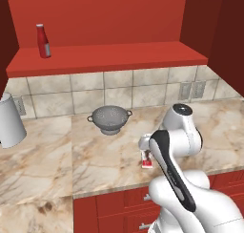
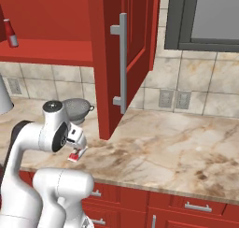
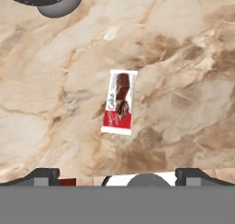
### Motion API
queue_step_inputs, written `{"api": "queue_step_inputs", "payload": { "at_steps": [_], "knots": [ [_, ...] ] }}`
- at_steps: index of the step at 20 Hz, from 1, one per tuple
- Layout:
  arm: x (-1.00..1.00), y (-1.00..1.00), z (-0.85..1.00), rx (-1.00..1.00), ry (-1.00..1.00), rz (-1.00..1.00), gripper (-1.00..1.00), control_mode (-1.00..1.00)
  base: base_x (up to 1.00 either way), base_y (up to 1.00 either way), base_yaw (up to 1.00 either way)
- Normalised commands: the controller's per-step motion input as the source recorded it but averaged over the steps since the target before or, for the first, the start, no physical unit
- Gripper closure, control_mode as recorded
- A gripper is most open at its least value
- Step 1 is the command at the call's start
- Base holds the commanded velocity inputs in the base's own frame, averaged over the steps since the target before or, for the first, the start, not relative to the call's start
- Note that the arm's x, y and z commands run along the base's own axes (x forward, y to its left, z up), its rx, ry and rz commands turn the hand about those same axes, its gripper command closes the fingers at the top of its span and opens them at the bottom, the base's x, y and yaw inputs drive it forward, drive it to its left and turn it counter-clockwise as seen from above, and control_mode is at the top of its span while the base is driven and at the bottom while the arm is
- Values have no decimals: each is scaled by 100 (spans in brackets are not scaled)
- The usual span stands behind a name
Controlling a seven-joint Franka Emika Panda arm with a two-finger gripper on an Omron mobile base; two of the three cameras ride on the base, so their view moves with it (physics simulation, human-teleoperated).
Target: Pick the honey bottle and bar from the counter and place them in the cabinets closest to them.
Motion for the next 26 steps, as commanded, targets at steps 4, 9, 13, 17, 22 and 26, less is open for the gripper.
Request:
{"api": "queue_step_inputs", "payload": {
  "at_steps": [4, 9, 13, 17, 22, 26],
  "knots": [
    [34, 0, -34, 5, 0, 0, -100, -100, 0, 0, 0],
    [33, 0, -35, 4, 3, 0, -100, -100, 0, 0, 0],
    [30, 0, -33, 0, 8, 0, -100, -100, 0, 0, 0],
    [23, 0, -43, -2, 17, 0, -100, -100, 0, 0, 0],
    [1, 0, -64, -4, 20, 0, -100, -100, 0, 0, 0],
    [1, 0, -60, -2, 16, 0, -100, -100, 0, 0, 0]
  ]
}}
